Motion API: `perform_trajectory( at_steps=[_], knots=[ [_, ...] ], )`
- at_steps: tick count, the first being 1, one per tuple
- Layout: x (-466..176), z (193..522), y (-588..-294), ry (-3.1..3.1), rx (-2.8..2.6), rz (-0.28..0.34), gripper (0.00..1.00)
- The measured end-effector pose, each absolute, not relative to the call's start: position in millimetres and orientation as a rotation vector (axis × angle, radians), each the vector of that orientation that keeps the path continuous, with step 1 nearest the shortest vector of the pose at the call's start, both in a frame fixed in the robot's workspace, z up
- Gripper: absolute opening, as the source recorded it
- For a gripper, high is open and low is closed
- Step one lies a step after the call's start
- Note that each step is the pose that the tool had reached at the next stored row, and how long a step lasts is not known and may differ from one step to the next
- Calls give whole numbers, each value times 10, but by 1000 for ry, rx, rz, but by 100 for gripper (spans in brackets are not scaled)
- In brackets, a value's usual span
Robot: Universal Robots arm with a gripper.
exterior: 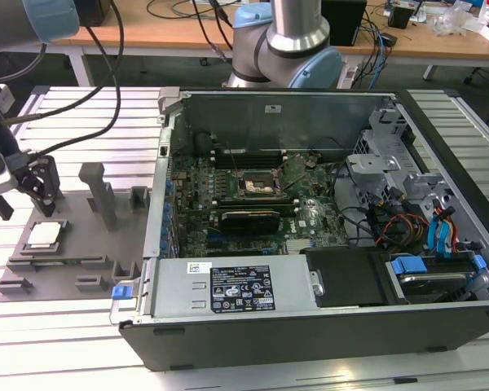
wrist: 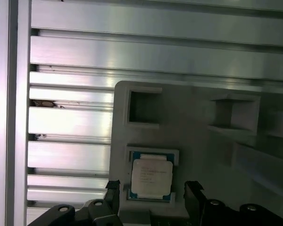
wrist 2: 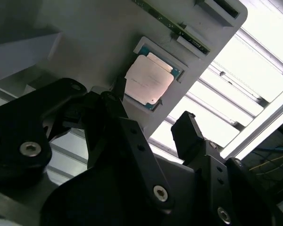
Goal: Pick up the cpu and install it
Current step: 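Pick up the cpu and move it towards the insertion slot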
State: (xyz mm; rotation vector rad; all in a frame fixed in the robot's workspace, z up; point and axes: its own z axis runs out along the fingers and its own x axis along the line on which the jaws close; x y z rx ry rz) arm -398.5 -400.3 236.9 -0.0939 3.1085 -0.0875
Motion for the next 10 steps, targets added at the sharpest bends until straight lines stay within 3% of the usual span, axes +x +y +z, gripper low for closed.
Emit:
perform_trajectory(
  at_steps=[10],
  knots=[
    [-3983, 2165, -4003, 3108, -96, -87, 66]
  ],
)
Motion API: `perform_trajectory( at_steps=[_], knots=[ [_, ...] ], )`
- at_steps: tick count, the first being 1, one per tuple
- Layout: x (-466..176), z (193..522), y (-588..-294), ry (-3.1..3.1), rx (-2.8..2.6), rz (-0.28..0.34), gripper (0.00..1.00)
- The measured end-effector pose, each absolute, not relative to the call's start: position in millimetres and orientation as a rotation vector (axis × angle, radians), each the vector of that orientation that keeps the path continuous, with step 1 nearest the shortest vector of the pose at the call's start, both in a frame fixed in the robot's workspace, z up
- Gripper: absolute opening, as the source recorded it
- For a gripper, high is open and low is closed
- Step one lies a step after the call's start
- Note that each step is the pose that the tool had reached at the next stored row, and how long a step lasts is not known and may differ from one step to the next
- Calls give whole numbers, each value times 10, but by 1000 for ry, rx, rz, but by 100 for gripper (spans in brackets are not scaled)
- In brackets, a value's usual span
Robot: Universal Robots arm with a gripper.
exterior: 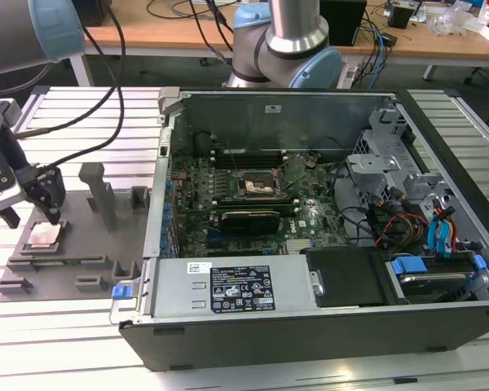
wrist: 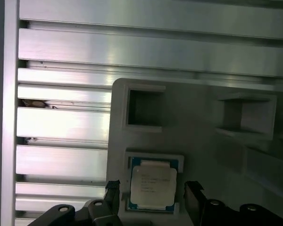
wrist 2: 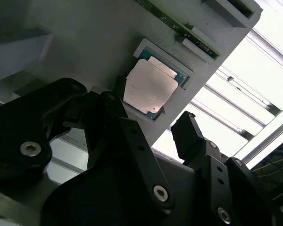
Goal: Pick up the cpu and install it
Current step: 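Pick up the cpu and move it towards the insertion slot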
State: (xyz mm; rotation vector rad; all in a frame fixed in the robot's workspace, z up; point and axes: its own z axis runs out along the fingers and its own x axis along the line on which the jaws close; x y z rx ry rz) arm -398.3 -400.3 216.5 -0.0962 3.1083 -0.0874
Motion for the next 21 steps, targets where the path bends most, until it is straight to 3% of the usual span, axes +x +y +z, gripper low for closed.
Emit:
perform_trajectory(
  at_steps=[13, 21],
  knots=[
    [-3962, 1924, -4063, 3108, -109, -83, 66],
    [-3961, 1905, -4138, 3107, -121, -49, 66]
  ],
)
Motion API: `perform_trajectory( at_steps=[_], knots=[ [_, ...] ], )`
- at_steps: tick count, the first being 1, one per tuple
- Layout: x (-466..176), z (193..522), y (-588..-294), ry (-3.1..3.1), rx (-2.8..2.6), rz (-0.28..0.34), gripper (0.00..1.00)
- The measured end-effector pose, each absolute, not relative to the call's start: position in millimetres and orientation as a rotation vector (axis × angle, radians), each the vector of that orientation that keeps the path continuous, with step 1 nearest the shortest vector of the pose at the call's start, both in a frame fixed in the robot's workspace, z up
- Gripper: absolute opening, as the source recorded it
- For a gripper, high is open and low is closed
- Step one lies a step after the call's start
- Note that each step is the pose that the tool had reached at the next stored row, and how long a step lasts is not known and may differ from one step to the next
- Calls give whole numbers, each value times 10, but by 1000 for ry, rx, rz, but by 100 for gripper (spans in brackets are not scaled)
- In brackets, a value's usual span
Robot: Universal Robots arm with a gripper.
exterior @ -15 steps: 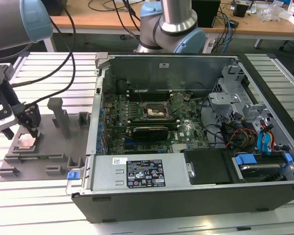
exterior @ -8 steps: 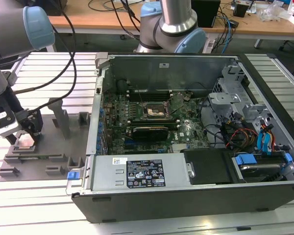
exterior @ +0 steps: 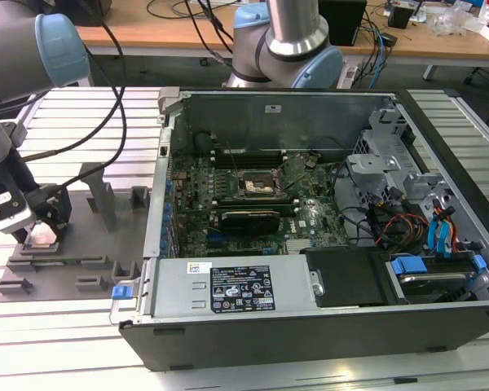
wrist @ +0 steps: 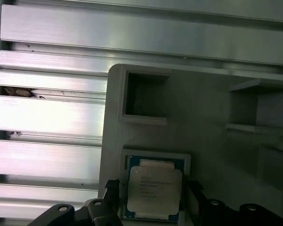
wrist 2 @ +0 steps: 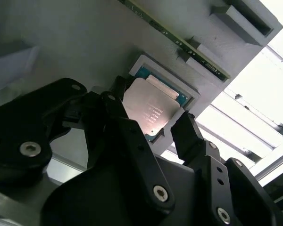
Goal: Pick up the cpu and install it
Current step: 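Pick up the cpu and move it towards the insertion slot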
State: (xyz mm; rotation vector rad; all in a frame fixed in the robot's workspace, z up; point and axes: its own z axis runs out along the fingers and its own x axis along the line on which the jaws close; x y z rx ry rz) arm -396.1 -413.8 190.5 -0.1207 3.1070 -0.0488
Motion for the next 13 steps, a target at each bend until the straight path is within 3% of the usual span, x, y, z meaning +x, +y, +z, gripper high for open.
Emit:
perform_trajectory(
  at_steps=[13],
  knots=[
    [-3921, 1898, -4128, 3107, -121, -44, 66]
  ],
)
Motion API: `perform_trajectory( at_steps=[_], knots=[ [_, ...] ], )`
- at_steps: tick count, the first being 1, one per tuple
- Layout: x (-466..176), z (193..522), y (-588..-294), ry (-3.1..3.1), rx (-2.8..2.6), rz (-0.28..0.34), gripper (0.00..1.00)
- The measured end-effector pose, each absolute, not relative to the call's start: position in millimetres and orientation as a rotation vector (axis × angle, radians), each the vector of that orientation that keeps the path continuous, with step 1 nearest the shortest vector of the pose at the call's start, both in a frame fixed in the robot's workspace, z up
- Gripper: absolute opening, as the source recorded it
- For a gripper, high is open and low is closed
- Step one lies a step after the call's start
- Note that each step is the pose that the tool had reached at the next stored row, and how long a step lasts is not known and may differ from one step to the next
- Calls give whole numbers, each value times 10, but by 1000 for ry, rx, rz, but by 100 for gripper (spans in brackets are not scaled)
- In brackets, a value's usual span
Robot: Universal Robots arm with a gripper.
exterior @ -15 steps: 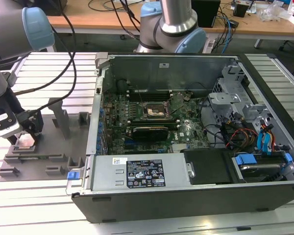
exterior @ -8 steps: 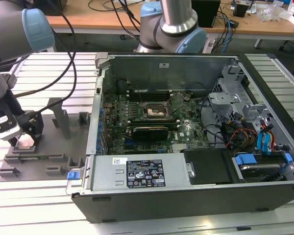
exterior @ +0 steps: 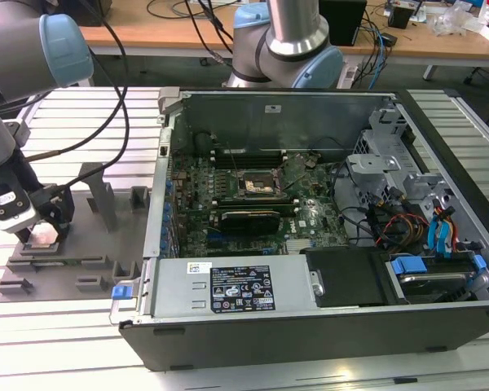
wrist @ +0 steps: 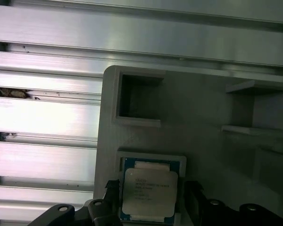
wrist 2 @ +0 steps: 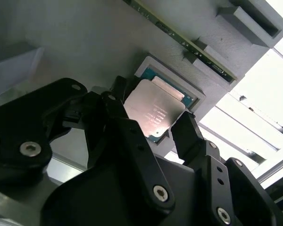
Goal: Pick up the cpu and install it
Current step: 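Pick up the cpu and move it towards the insertion slot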
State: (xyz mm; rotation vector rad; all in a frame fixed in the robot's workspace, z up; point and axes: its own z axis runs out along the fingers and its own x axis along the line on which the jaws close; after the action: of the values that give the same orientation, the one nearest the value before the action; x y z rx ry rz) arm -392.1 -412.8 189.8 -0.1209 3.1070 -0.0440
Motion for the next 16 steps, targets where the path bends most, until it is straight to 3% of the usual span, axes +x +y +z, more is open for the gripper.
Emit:
perform_trajectory(
  at_steps=[5, 7, 16],
  knots=[
    [-3919, 1898, -4128, 3107, -121, -44, 66],
    [-3918, 1899, -4128, 3107, -121, -44, 55],
    [-3915, 1898, -4128, 3107, -121, -44, 55]
  ],
)
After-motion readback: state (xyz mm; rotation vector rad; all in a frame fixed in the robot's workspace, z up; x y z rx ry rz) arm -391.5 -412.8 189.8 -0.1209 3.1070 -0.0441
